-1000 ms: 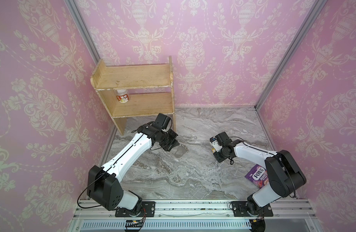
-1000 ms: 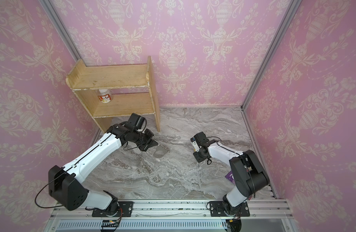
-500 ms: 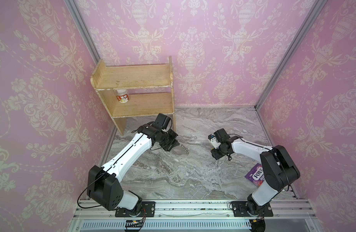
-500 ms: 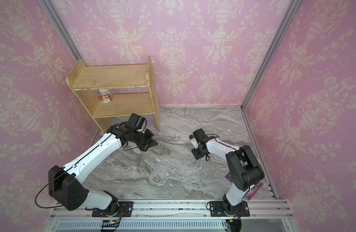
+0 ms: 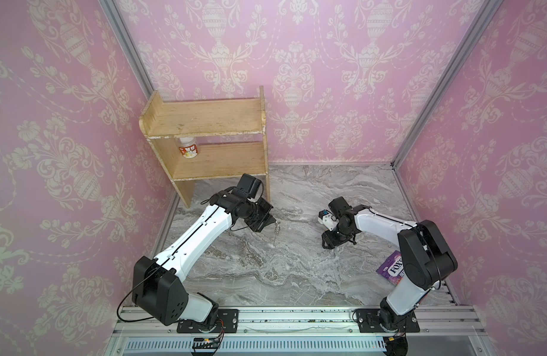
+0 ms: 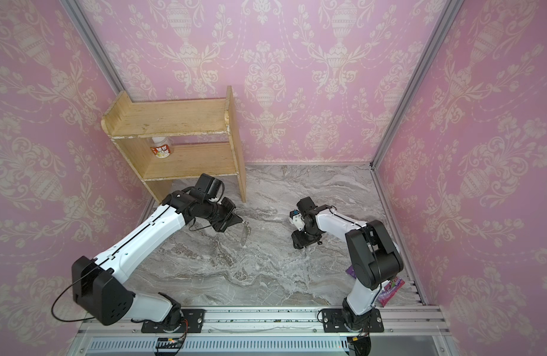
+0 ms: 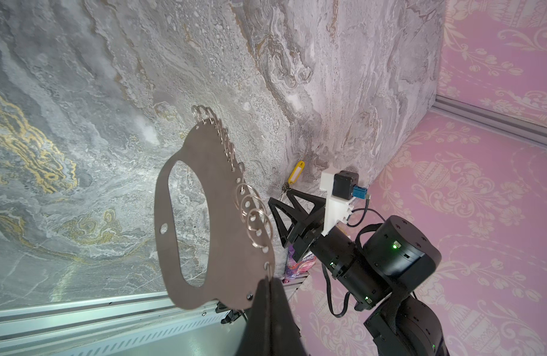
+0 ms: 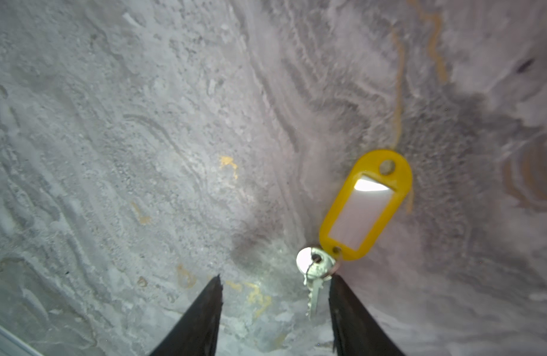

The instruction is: Put the keys on the keyring

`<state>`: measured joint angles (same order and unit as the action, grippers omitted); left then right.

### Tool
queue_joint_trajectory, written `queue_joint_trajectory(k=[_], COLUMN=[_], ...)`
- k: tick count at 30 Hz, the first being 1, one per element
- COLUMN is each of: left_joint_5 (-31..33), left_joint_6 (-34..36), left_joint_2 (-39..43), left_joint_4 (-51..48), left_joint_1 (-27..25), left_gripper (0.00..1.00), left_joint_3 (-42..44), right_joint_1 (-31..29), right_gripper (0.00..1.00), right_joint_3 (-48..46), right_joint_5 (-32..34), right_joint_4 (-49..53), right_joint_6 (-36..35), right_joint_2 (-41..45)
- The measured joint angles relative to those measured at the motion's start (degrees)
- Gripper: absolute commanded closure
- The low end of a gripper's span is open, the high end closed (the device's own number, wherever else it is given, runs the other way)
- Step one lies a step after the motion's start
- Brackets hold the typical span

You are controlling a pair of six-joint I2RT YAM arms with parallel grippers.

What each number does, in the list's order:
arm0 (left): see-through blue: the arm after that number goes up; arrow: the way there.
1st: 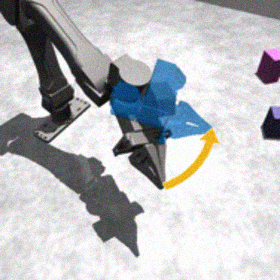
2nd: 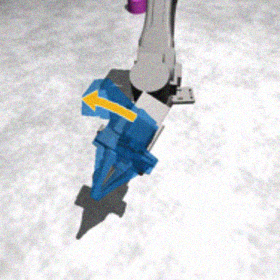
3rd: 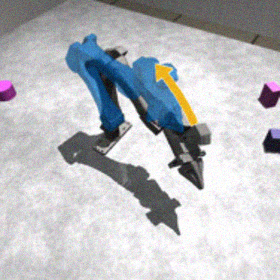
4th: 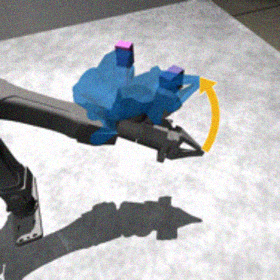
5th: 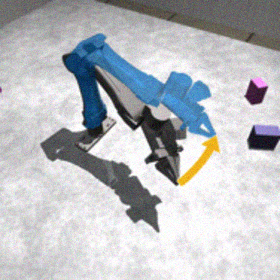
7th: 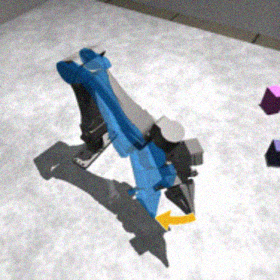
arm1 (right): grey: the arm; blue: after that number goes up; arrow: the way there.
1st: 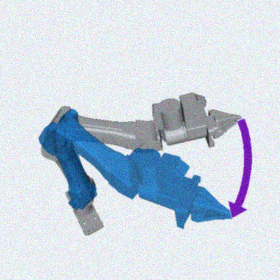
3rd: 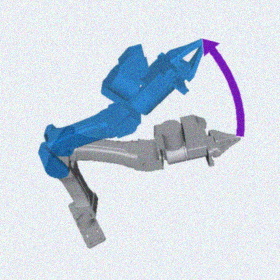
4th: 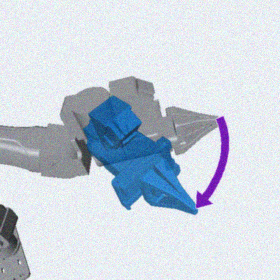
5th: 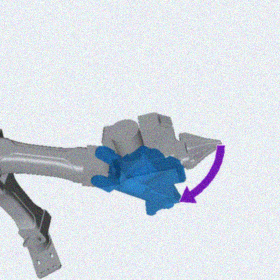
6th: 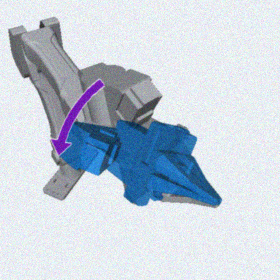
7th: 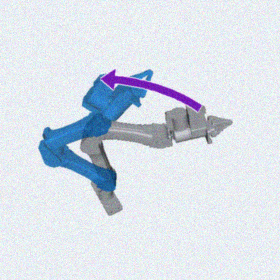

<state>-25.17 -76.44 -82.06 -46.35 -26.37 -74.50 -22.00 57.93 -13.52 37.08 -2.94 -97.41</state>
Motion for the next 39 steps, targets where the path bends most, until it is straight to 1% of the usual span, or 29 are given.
queue_joint_trajectory(k=[8, 10, 15, 16, 17, 19, 22, 25, 35, 39], left_joint_5=[0.00, 0.00, 0.02, 0.02, 0.02, 0.00, 0.00, 0.02, 0.02, 0.07], left_joint_6=[0.00, 0.00, 0.00, 0.00, 0.00, 0.00, 0.00, 0.00, -0.02, -0.07], left_joint_2=[0.31, 0.35, 0.94, 1.14, 1.38, 1.64, 1.77, 1.77, 2.71, 3.17], left_joint_4=[0.02, 0.02, 0.00, -0.02, -0.02, 0.00, 0.04, 0.02, 0.02, 0.00], left_joint_1=[0.00, 0.00, 0.00, 0.02, 0.02, 0.02, 0.02, 0.02, 0.07, 0.07], left_gripper=[1.00, 1.00, 1.00, 1.00, 1.00, 1.00, 1.00, 1.00, 1.00, 1.00], left_joint_3=[0.00, 0.00, 0.02, 0.07, 0.09, 0.11, 0.39, 0.70, 0.92, 1.11], right_joint_1=[-2.78, -3.30, -3.04, -2.45, -1.73, -0.52, 0.90, 1.75, 2.14, 2.08], right_gripper=[0.39, 0.39, 0.34, 0.26, 0.12, 0.02, 0.01, 0.01, 0.02, 0.03], right_joint_3=[1.57, 2.27, 1.75, 1.40, 1.05, 0.50, -0.33, -0.63, -0.96, -1.40], right_joint_5=[-3.06, -3.08, -1.25, -0.83, -0.39, 0.55, 1.55, 1.20, -2.80, -4.72], right_joint_4=[1.05, 1.20, 2.05, 2.29, 2.58, 2.69, 2.45, 1.53, -4.46, -6.64], right_joint_6=[1.46, 1.64, 3.37, 4.02, 4.72, 6.01, 7.43, 8.85, 12.48, 14.16], right_joint_2=[0.09, 0.15, 3.67, 5.01, 6.14, 7.13, 6.86, 5.62, 0.79, 0.79])
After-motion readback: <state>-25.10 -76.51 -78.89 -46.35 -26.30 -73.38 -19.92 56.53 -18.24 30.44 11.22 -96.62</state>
